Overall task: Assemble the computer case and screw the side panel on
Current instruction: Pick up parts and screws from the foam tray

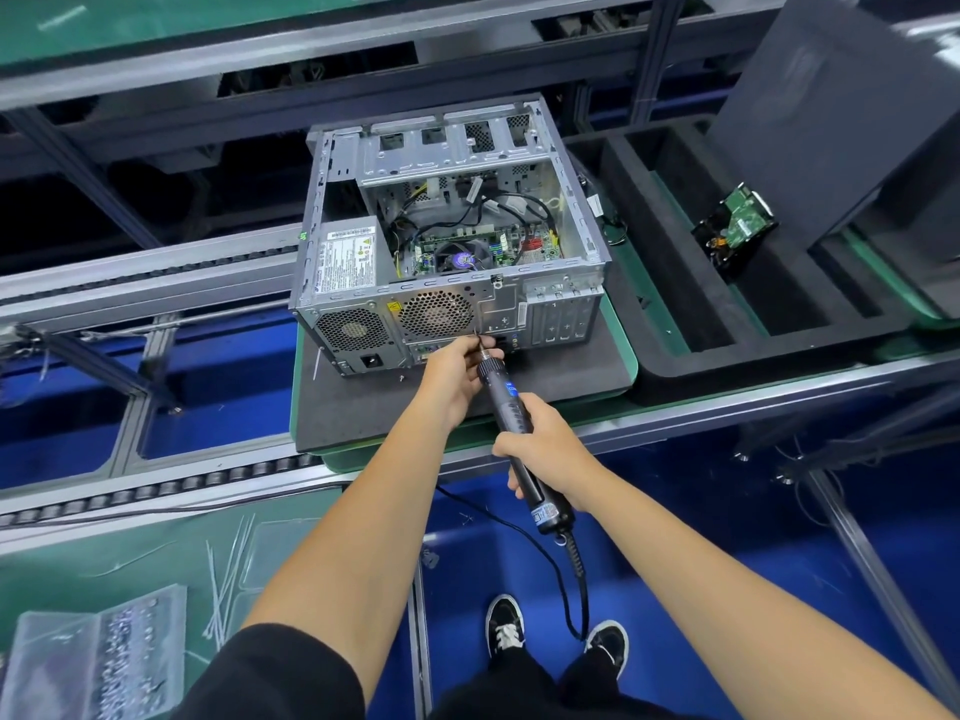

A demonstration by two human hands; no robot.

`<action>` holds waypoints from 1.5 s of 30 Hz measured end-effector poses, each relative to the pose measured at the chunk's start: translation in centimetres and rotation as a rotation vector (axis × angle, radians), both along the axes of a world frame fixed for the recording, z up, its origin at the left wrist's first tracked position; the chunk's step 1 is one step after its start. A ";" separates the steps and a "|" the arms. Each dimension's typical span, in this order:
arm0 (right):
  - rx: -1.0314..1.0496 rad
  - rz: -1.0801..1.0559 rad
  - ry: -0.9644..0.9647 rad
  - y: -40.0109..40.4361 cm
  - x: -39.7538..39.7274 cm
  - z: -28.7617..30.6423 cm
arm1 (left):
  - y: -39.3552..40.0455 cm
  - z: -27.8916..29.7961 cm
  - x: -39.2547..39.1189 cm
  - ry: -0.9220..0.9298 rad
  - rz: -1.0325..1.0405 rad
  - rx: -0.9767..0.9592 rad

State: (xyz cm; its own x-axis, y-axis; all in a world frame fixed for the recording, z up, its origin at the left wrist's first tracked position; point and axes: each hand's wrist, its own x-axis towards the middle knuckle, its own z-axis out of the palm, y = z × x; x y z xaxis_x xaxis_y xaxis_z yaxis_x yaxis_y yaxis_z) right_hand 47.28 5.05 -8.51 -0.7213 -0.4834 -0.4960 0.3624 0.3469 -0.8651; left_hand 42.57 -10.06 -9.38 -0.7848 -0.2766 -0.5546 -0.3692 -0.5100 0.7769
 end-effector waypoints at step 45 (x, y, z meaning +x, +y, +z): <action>0.042 -0.053 0.053 -2.7 1.4 0.6 | 0.3 0.5 0.0 -0.033 0.119 0.127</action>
